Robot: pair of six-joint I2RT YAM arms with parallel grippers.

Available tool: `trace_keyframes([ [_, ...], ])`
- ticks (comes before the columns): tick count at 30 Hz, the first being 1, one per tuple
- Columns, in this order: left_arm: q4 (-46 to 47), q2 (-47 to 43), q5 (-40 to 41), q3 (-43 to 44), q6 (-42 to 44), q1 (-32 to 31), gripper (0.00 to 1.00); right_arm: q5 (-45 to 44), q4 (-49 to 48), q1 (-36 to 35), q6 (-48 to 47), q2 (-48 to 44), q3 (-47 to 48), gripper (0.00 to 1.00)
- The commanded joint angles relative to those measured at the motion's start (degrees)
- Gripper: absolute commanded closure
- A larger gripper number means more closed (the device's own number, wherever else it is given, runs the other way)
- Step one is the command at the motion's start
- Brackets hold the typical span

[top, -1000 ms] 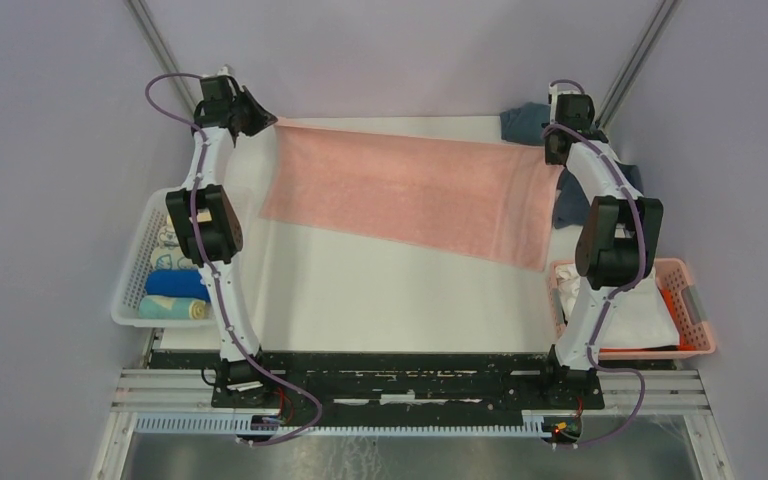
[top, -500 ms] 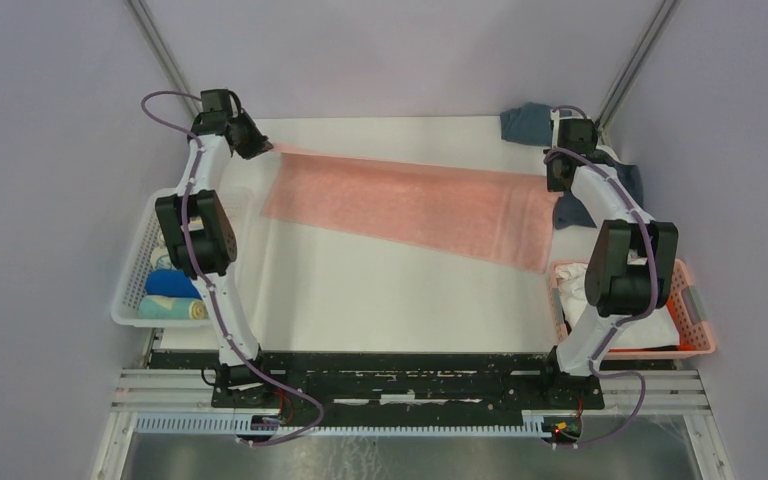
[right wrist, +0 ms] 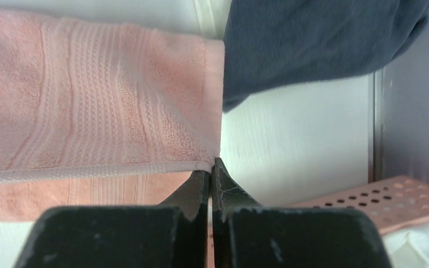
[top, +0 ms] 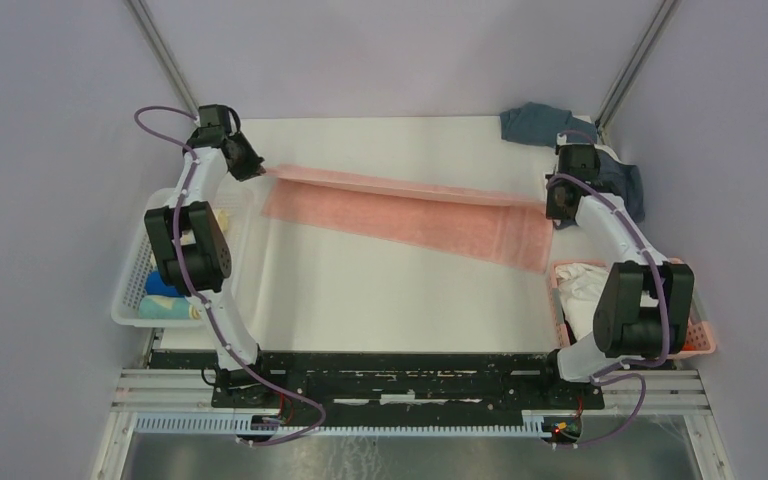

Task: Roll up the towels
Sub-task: Fold the towel at the center of the board.

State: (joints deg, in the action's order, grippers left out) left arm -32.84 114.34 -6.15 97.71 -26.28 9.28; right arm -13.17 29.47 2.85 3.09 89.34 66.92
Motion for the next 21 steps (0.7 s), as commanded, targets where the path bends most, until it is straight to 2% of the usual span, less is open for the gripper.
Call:
trace_keyframes([
  [1,1.6,-4.8,4.8,-2.2,3.5,1.6,0.97,-4.6,2.0,0.3,4.0,-5.0,-3.4,0.99],
  [9,2.3,-4.6,6.2,-4.9,3.9,1.5,0.97,-3.5,5.0,0.3,7.6,-3.2,-7.4,0.98],
  [21,2.6,-4.4,6.5,-7.9,4.1,1.1,0.97,-4.7,10.0,0.2,8.7,1.0,-4.3,0.98],
])
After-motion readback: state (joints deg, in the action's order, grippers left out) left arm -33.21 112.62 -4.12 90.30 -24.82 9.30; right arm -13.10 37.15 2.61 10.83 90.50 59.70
